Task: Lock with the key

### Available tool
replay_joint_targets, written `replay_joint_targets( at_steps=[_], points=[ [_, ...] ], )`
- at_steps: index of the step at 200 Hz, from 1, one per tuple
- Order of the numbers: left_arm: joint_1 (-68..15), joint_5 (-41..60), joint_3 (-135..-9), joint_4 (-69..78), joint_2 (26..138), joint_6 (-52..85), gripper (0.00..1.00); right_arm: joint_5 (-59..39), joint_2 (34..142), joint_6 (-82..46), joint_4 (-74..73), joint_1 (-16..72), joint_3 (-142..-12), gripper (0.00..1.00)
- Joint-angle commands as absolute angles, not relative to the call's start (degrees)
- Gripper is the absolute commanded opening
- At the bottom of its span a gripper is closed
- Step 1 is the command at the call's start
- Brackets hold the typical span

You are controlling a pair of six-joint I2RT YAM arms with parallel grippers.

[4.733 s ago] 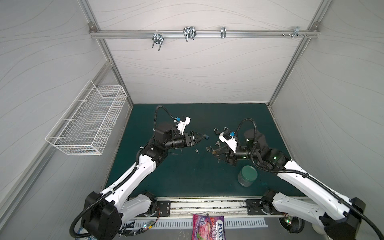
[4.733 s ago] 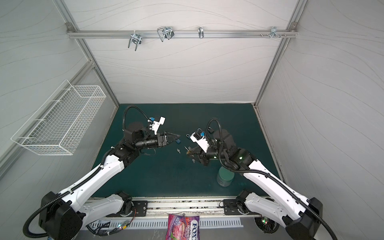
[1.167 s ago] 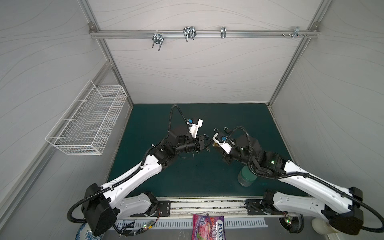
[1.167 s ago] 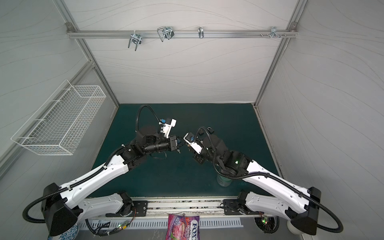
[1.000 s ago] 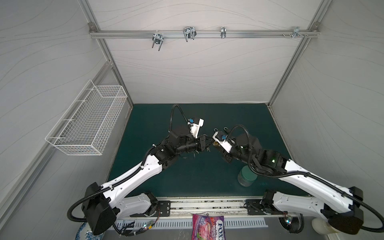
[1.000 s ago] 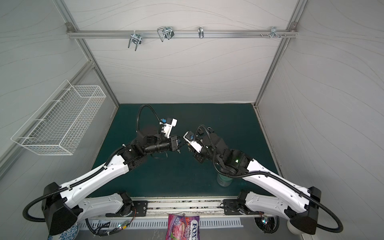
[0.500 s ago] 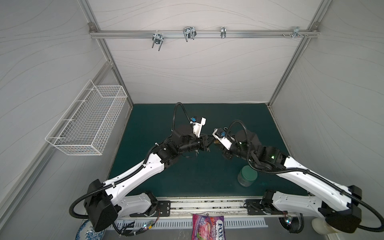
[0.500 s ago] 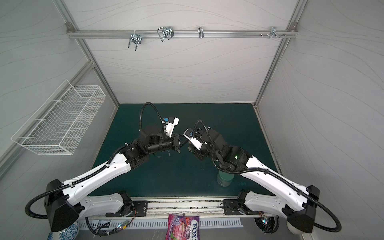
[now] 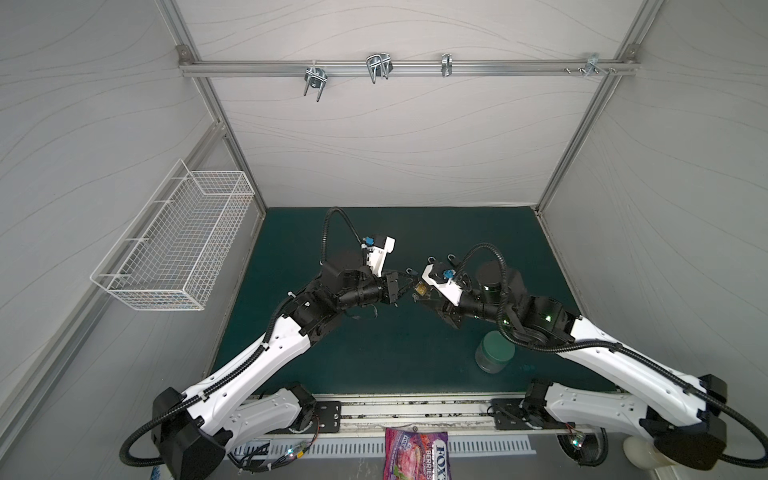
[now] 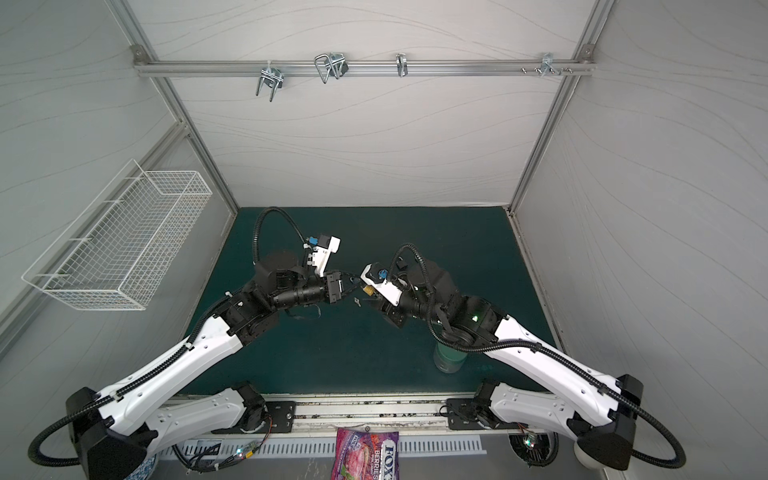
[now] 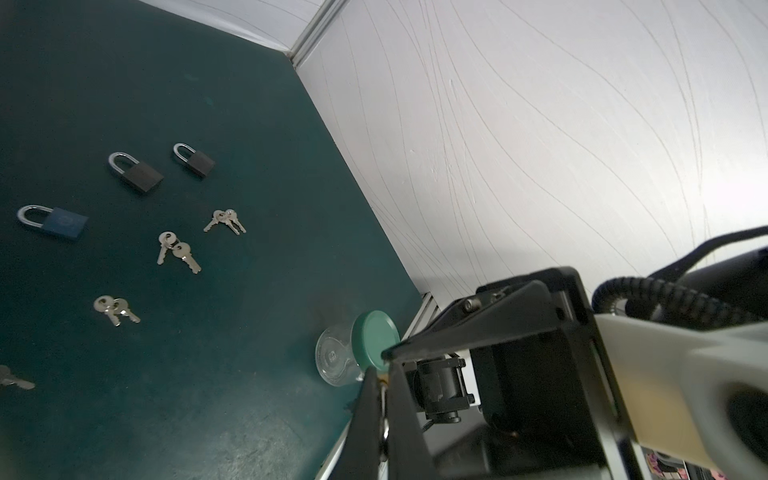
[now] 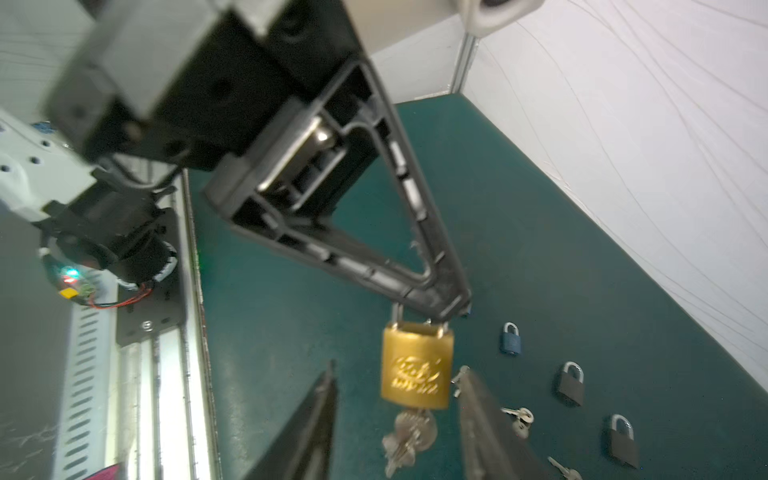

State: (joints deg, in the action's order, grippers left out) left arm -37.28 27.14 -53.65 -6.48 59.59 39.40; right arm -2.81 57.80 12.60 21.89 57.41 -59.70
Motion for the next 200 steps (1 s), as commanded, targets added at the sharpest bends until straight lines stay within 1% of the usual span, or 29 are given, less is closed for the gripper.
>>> replay_joint_targets(
  at_steps=[1,8,19,46,60,75,85,96,118,132,161,180,200],
  points=[
    [-35.69,30.85,-55.41,-5.4,58.45,40.12,0.0,-6.63,55.76,12.11,20.77,57.7,-59.6,0.66],
    [-35.38,30.79,-55.45,-5.41,58.1,40.28,0.0,-6.1,55.06,12.21,20.54,57.74,-59.46,0.7],
    [-34.85,30.68,-55.24,-5.19,57.61,40.8,0.0,-5.34,53.8,12.28,19.83,57.61,-58.9,0.72],
    [-32.91,31.95,-54.25,-3.43,55.87,42.93,0.0,-1.6,50.61,10.95,17.19,57.02,-56.0,0.72],
    [-31.46,33.95,-53.72,-1.9,55.06,44.34,0.0,-1.19,49.6,7.93,16.96,55.46,-54.89,0.7],
    [-29.8,36.32,-53.38,-0.15,54.35,45.97,0.0,-7.04,49.13,4.52,17.3,51.36,-54.39,0.68],
    [-28.66,37.88,-53.26,0.8,53.98,47.02,0.0,-13.01,49.13,2.07,17.39,47.74,-54.33,0.68],
    [-27.49,39.95,-52.97,2.64,53.68,48.33,0.0,-21.88,49.3,-1.07,15.96,43.62,-54.01,0.66],
    [-26.02,43.72,-52.47,6.81,53.51,50.71,0.0,-38.54,50.18,-10.38,7.49,36.31,-51.97,0.64],
    [-25.84,45.77,-52.81,8.56,53.7,51.37,0.0,-44.97,51.25,-15.71,0.94,34.05,-50.79,0.63],
    [-25.84,48.03,-53.88,10.83,53.83,52.28,0.0,-51.22,53.52,-21.65,-8.71,33.83,-50.53,0.63],
    [-25.84,49.0,-53.96,13.85,54.14,53.81,0.0,-50.82,54.52,-22.44,-11.32,34.53,-50.78,0.64],
    [-25.84,49.64,-53.87,16.4,54.45,55.43,0.0,-48.84,55.04,-19.37,-11.06,36.76,-51.06,0.65]
  ],
)
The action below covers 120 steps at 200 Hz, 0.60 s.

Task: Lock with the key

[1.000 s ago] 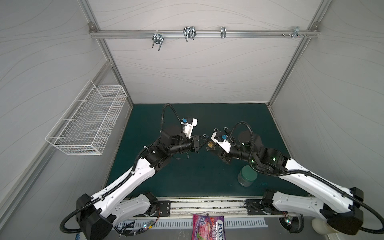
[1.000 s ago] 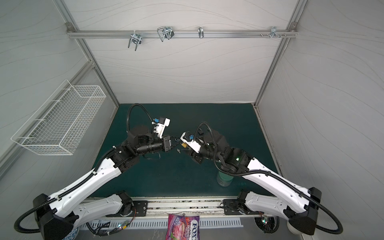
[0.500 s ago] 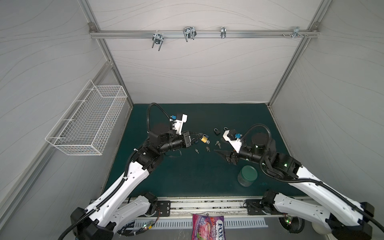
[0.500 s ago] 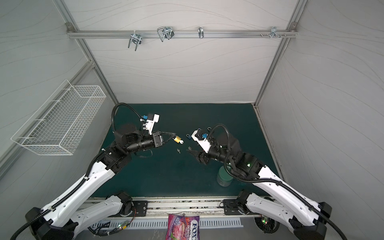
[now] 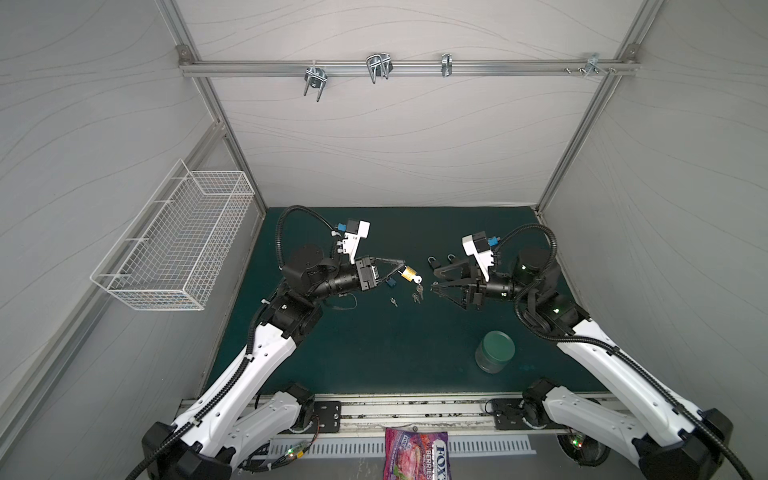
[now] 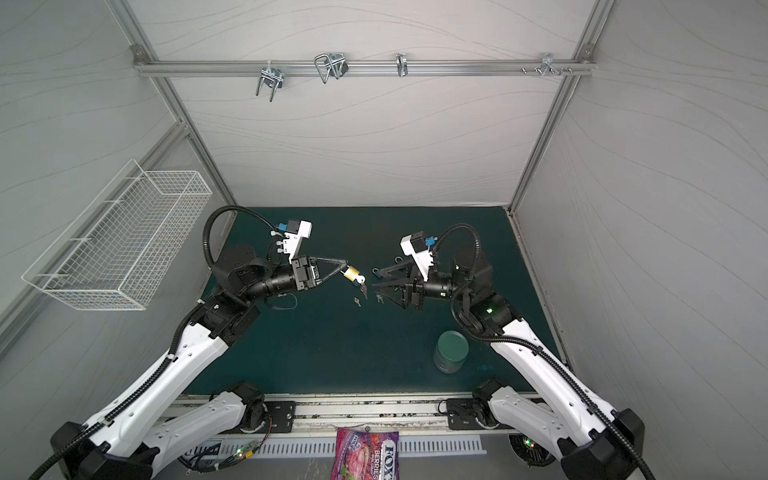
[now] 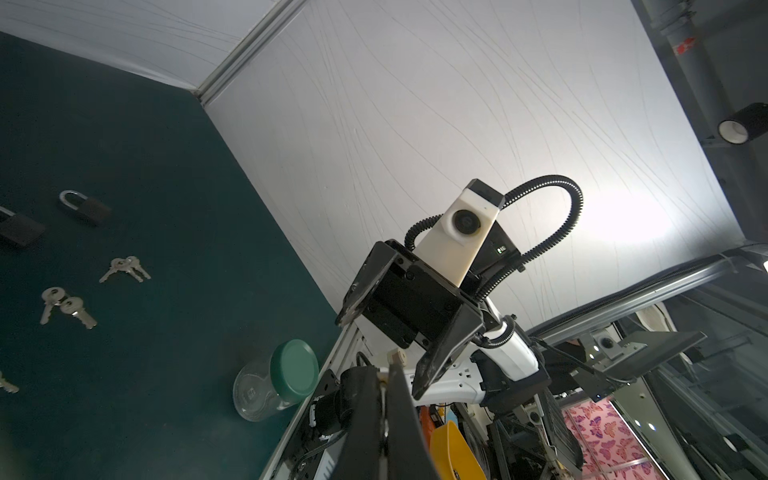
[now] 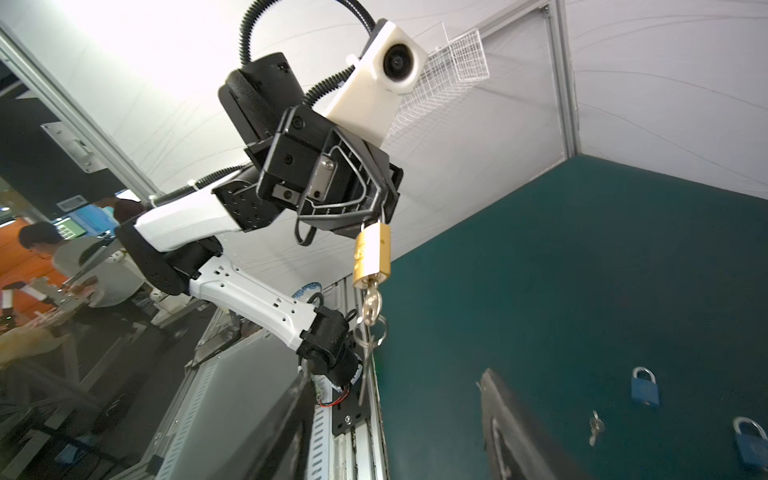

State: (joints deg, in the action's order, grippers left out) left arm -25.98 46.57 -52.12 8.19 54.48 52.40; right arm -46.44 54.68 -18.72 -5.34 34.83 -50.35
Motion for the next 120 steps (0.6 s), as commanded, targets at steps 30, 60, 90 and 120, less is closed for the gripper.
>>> replay_joint_targets(
  at_steps=[30,60,90,120],
  points=[
    [-25.85,50.32,-53.7,19.68,54.67,57.42,0.0,-48.37,55.69,-18.89,-15.23,38.68,-50.27,0.66],
    [-25.92,50.32,-53.32,23.02,54.71,59.5,0.0,-48.43,56.86,-18.74,-17.16,39.75,-50.71,0.62],
    [-25.93,50.8,-53.02,23.64,55.02,60.65,0.0,-48.51,58.03,-18.92,-18.65,39.99,-50.86,0.48],
    [-25.91,50.64,-53.2,25.97,55.02,61.02,0.0,-49.72,59.05,-18.91,-18.94,40.53,-51.59,0.42]
  ],
)
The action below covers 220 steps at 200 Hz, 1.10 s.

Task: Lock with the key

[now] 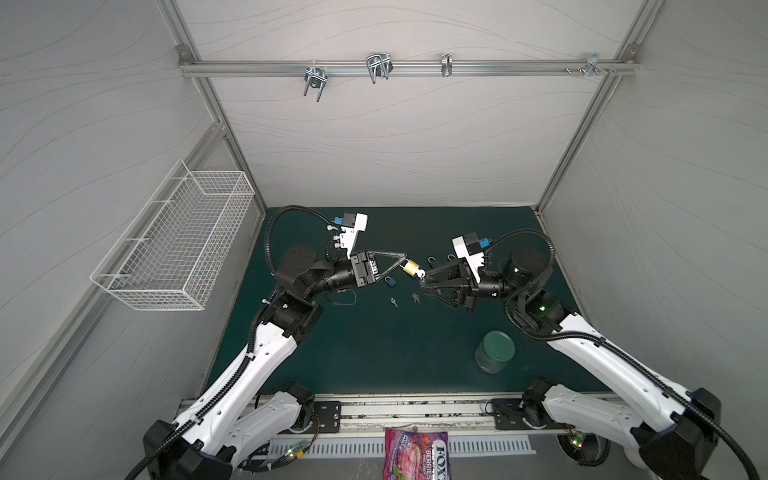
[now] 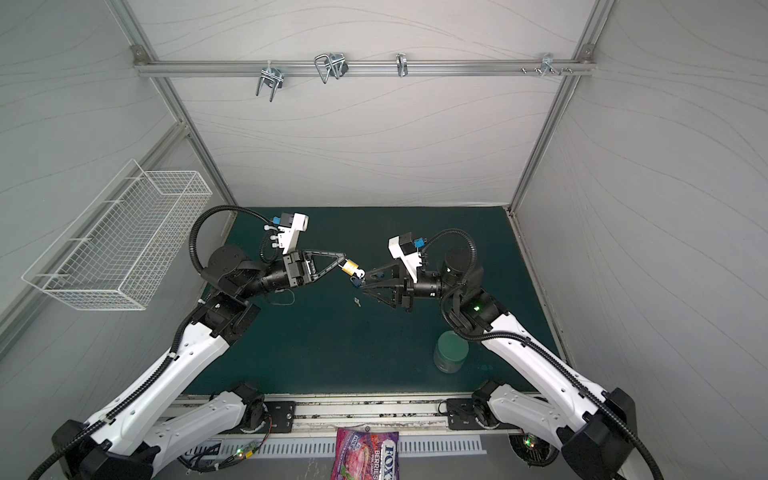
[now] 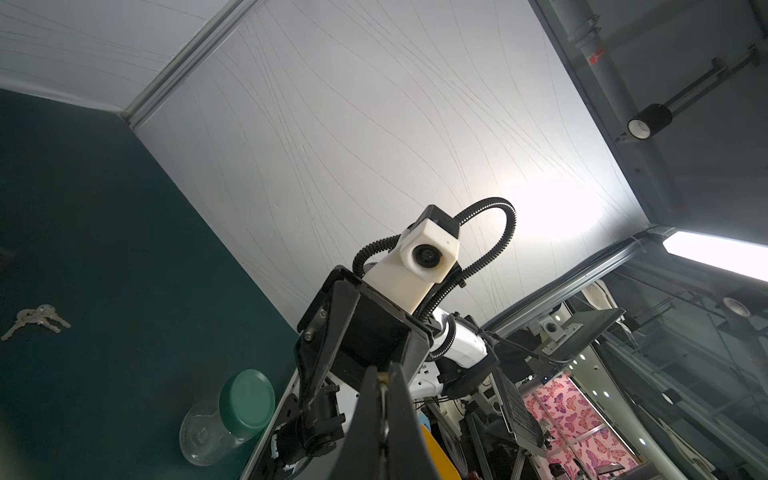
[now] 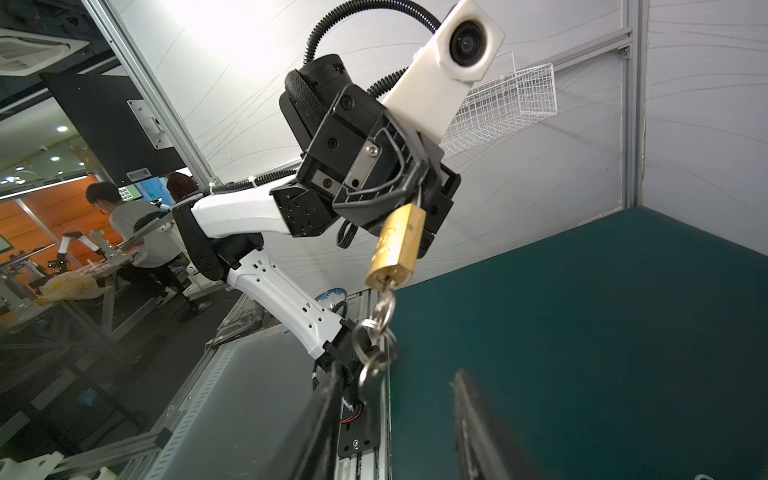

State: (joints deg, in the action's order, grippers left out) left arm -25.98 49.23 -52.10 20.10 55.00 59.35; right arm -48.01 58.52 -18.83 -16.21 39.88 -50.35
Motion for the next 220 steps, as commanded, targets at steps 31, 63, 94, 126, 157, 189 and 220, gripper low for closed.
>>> replay_joint_targets(
  at_steps=[31,63,94,126,157,189,220],
  points=[
    [-25.93,50.54,-53.0,26.07,54.84,61.16,0.0,-49.83,59.14,-18.77,-18.85,40.82,-51.94,0.37],
    [-25.93,50.38,-52.73,26.13,55.02,61.24,0.0,-49.84,58.99,-18.93,-19.37,41.12,-52.03,0.34],
    [-25.88,50.21,-52.25,26.63,54.69,61.69,0.0,-49.95,58.63,-19.53,-20.83,41.58,-52.23,0.33],
    [-25.93,50.67,-52.38,26.65,55.18,61.79,0.0,-47.64,57.59,-19.22,-20.87,41.99,-51.42,0.28],
    [-25.92,50.32,-52.64,26.65,55.22,61.86,0.0,-47.71,57.72,-19.19,-20.23,42.02,-51.6,0.23],
    [-25.93,50.14,-52.83,26.21,55.11,61.88,0.0,-47.39,57.24,-19.32,-20.43,42.13,-50.79,0.17],
    [-25.92,49.45,-52.82,25.62,54.76,61.61,0.0,-47.52,57.04,-19.25,-20.22,42.1,-50.79,0.12]
  ],
)
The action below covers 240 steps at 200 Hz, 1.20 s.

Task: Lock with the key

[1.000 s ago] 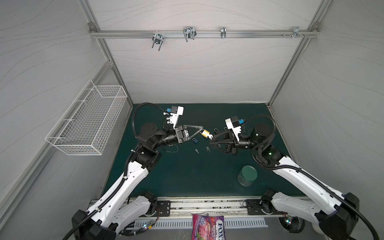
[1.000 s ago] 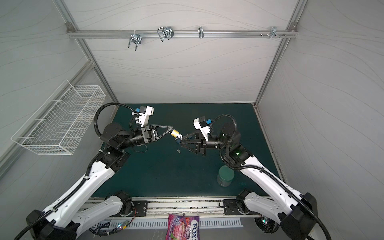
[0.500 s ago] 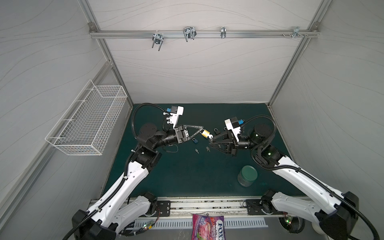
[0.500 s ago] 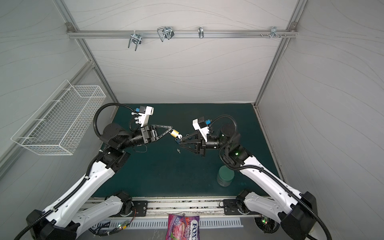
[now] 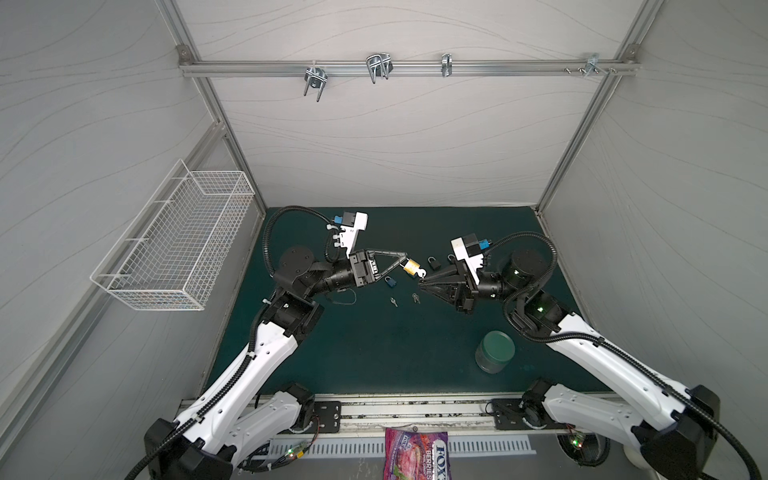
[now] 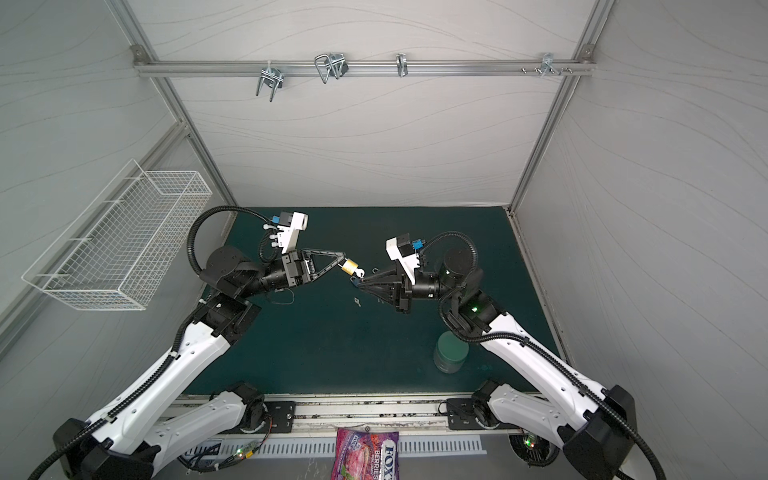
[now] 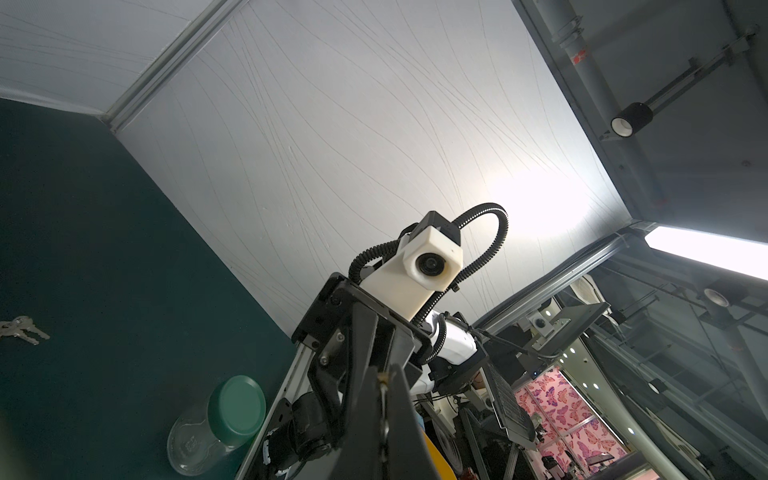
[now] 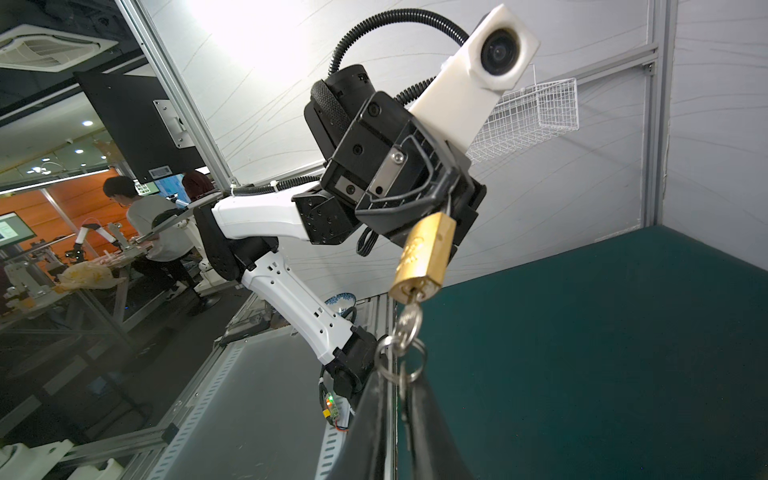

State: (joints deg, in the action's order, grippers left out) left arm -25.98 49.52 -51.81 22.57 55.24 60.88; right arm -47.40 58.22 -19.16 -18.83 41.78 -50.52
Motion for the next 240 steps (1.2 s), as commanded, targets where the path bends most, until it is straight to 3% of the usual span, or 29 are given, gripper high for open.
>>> replay_joint_targets(
  at_steps=[1,63,128,190,240],
  points=[
    [-25.92,49.42,-52.82,25.6,54.76,61.61,0.0,-47.49,57.04,-19.25,-20.22,42.1,-50.8,0.12],
    [-25.92,47.52,-52.91,21.63,54.3,59.94,0.0,-49.13,57.58,-19.23,-18.3,42.19,-52.45,0.02],
    [-25.93,46.87,-53.28,20.87,54.14,59.5,0.0,-48.21,56.88,-18.03,-15.3,42.2,-52.68,0.0],
    [-25.87,45.98,-56.55,10.0,51.53,53.04,0.0,-41.21,53.11,-5.9,4.23,41.41,-57.29,0.0],
    [-25.93,47.37,-57.22,7.44,51.98,52.04,0.0,-42.39,54.27,-1.17,13.63,40.25,-63.34,0.0]
  ],
)
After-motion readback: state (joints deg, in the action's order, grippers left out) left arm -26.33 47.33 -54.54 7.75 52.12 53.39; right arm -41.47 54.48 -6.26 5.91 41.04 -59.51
